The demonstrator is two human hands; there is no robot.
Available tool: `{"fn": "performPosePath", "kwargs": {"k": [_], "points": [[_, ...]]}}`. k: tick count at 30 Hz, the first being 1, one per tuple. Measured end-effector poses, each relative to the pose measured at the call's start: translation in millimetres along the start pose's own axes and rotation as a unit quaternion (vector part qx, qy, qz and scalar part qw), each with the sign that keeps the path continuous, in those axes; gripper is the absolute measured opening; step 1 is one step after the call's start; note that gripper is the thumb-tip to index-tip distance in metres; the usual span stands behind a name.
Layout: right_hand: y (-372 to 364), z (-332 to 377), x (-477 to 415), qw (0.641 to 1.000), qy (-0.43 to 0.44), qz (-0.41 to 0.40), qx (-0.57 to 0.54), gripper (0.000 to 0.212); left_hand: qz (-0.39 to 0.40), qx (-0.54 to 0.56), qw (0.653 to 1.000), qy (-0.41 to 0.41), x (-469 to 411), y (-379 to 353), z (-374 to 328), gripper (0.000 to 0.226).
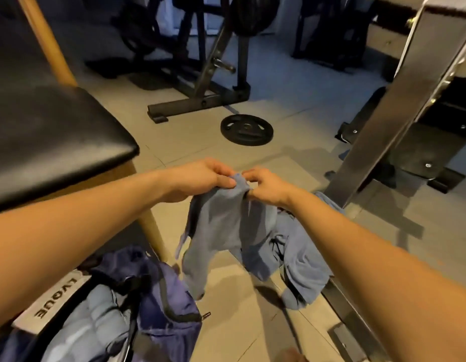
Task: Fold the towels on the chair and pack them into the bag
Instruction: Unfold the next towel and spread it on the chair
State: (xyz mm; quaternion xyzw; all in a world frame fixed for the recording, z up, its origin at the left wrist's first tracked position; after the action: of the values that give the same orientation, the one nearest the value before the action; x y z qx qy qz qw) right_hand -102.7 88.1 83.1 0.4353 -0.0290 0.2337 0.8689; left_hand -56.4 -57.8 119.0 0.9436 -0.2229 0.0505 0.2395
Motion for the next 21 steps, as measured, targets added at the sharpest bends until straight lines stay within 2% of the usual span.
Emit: {"fn": "performPosePath", "kwargs": {"k": [2, 3, 6, 8, 11, 13, 17, 21], "points": [[9, 32, 4, 0.999, 0.011, 0.034, 0.031, 0.012, -0.044, -0.045, 0.998, -0.02, 18, 32, -25, 0.016], [14, 47, 8, 0.998, 0.014, 0.056, 0.026, 0.01, -0.077, -0.067, 0.994, -0.032, 28, 51, -38, 0.016], [27, 85, 23, 0.991, 0.035, 0.097, -0.082, 0.035, -0.181, -0.095, 0.977, -0.063, 60, 100, -62, 0.015], [30, 111, 33, 0.972, 0.067, 0.122, -0.192, 0.049, -0.225, -0.103, 0.966, -0.074, 79, 121, -68, 0.018], [22, 148, 44, 0.94, 0.09, 0.164, -0.286, 0.052, -0.255, -0.088, 0.959, -0.083, 107, 137, -70, 0.015], [13, 166, 49, 0.946, 0.093, 0.176, -0.256, 0.038, -0.246, -0.098, 0.961, -0.077, 124, 140, -65, 0.013], [-3, 190, 58, 0.951, 0.102, 0.213, -0.198, 0.024, -0.242, -0.129, 0.96, -0.061, 155, 144, -48, 0.014], [-12, 212, 55, 0.954, 0.1, 0.198, -0.202, 0.035, -0.27, -0.115, 0.954, -0.063, 182, 149, -33, 0.016]]}}
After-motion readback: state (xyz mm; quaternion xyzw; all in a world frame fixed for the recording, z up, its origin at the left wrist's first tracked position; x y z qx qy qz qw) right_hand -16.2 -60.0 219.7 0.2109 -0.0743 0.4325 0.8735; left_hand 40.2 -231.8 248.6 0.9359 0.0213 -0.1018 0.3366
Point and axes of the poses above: each hand's wrist, its own x-axis away from the middle knuckle, its own y-axis out of the back of the hand, z = x × y, the point moved 7 cm from there along -x, towards the middle knuckle, and after that the axes turned 6 degrees about -y, right-handed, at the moved point
